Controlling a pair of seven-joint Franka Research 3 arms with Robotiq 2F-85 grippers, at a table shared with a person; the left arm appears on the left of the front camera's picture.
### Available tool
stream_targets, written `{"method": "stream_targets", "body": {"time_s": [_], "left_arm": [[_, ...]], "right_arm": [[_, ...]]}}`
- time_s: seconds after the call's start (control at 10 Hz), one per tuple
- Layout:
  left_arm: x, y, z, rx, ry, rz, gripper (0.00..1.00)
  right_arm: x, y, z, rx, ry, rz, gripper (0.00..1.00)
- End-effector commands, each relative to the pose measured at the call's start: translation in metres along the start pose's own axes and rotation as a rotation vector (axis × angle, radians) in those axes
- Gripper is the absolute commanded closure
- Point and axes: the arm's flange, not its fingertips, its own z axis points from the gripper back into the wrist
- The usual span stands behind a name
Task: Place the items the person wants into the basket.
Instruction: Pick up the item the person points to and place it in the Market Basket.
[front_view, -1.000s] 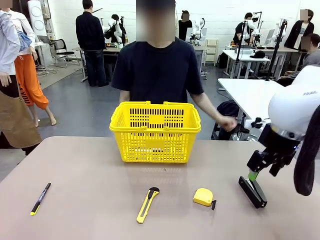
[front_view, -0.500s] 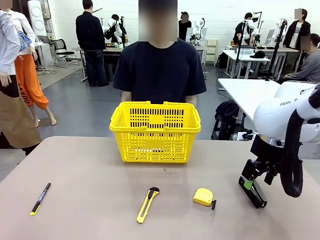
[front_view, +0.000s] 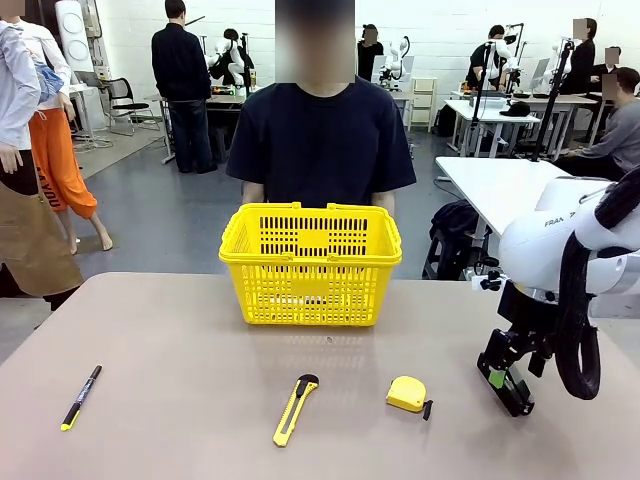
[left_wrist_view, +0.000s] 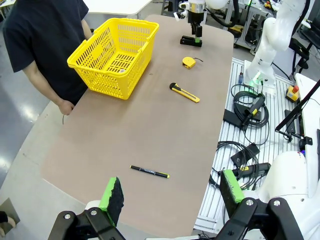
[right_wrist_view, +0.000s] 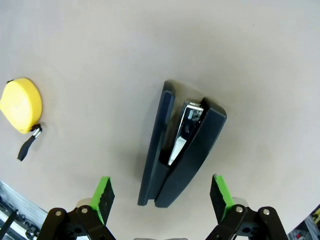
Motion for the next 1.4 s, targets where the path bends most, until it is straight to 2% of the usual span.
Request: {"method": "stream_targets", "body": {"time_s": [0.0,0.5,0.6,0.7,0.8,0.9,1.0,1.3], "left_arm": [[-0.001,-0.001,0.002,-0.006,-0.015,-0.027,0.00],[-0.001,-0.001,0.002,-0.006,-0.015,-0.027,0.00],[-0.001,-0.001,0.002,-0.006,-0.015,-0.027,0.00],[-0.001,-0.001,0.002,-0.006,-0.015,-0.027,0.00],[-0.001,-0.001,0.002,-0.006,-0.015,-0.027,0.00],[-0.001,-0.001,0.002,-0.006,-0.015,-0.027,0.00],[-0.001,-0.001,0.002,-0.006,-0.015,-0.027,0.00],[-0.001,-0.001,0.002,-0.006,-0.015,-0.027,0.00]], "right_arm": [[0.011,-0.003,-0.009,-0.039,0.007,-0.028,0.00],[0.016,-0.007,-0.024,-0.034,0.031,-0.006,0.00],[0.015,-0.007,-0.024,-0.042,0.037,-0.003,0.58],[0.015,-0.006,-0.022,-0.044,0.031,-0.006,0.58],[0.016,-0.006,-0.022,-0.044,0.028,-0.007,1.00],[0.015,-0.006,-0.022,-0.044,0.030,-0.006,0.63],[0.015,-0.006,-0.022,-0.044,0.032,-0.005,1.00],[0.015,-0.008,-0.021,-0.038,0.032,-0.016,1.00]]}}
